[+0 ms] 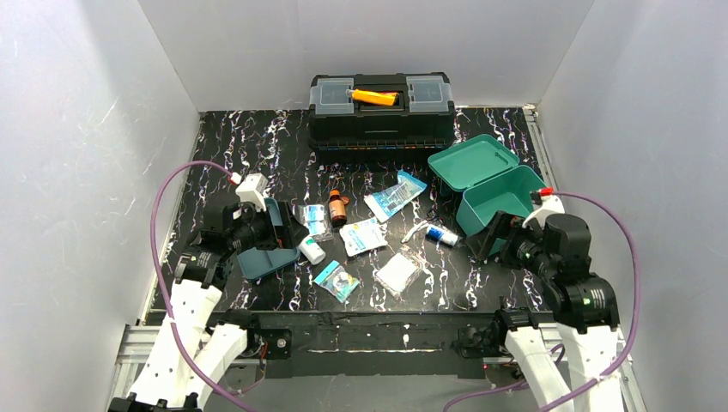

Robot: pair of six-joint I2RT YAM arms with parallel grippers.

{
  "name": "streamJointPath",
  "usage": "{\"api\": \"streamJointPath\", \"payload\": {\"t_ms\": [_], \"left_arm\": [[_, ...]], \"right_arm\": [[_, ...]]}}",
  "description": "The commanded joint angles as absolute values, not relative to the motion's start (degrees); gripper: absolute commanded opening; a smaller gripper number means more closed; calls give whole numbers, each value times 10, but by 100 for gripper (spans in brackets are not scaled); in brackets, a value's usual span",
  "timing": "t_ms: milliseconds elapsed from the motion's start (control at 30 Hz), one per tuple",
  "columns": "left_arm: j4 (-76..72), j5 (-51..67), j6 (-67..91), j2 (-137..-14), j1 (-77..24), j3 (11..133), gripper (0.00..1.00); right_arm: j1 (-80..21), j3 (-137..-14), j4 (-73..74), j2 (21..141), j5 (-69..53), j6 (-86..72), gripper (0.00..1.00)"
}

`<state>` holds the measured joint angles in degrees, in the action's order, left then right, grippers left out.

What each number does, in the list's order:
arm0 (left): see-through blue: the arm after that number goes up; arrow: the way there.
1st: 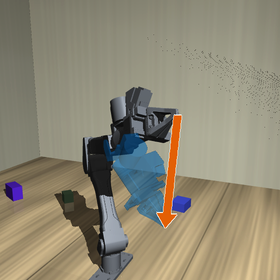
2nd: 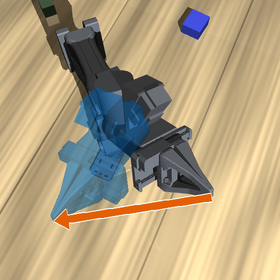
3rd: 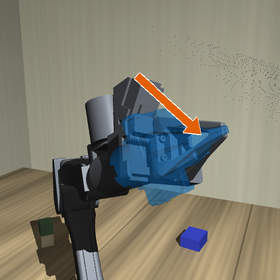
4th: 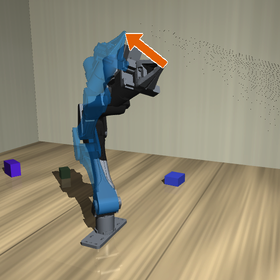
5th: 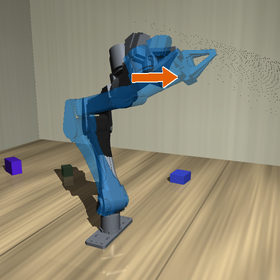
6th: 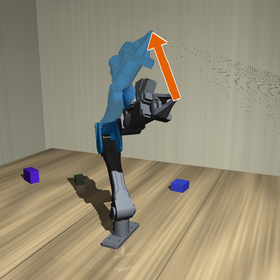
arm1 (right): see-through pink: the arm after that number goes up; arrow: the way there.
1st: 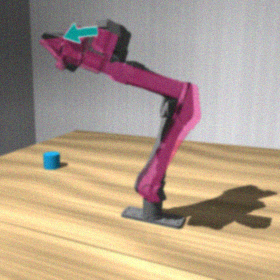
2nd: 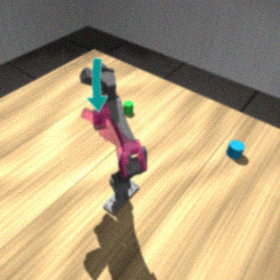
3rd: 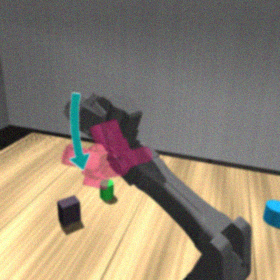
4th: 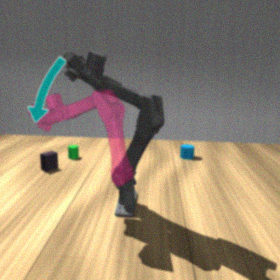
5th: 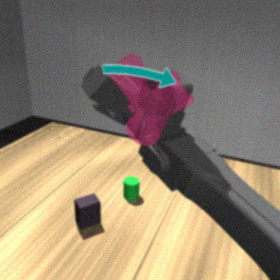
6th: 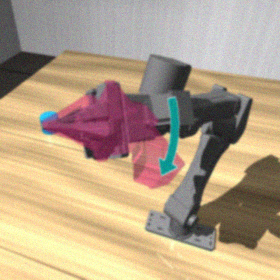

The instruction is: Organize the medicine kit

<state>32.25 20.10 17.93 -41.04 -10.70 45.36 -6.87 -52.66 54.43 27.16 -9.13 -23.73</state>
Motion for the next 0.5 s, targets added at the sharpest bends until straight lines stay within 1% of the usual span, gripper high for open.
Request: {"api": "streamJointPath", "payload": {"t_ms": [0, 167, 467], "left_arm": [[328, 201, 167, -410, -106, 441, 99], [324, 185, 162, -402, -106, 434, 99], [326, 192, 166, -421, -106, 435, 100]], "right_arm": [[-70, -554, 537, 309, -139, -217, 100], [-74, -571, 532, 362, -172, -196, 100], [-111, -603, 514, 458, -164, -187, 100]]}}
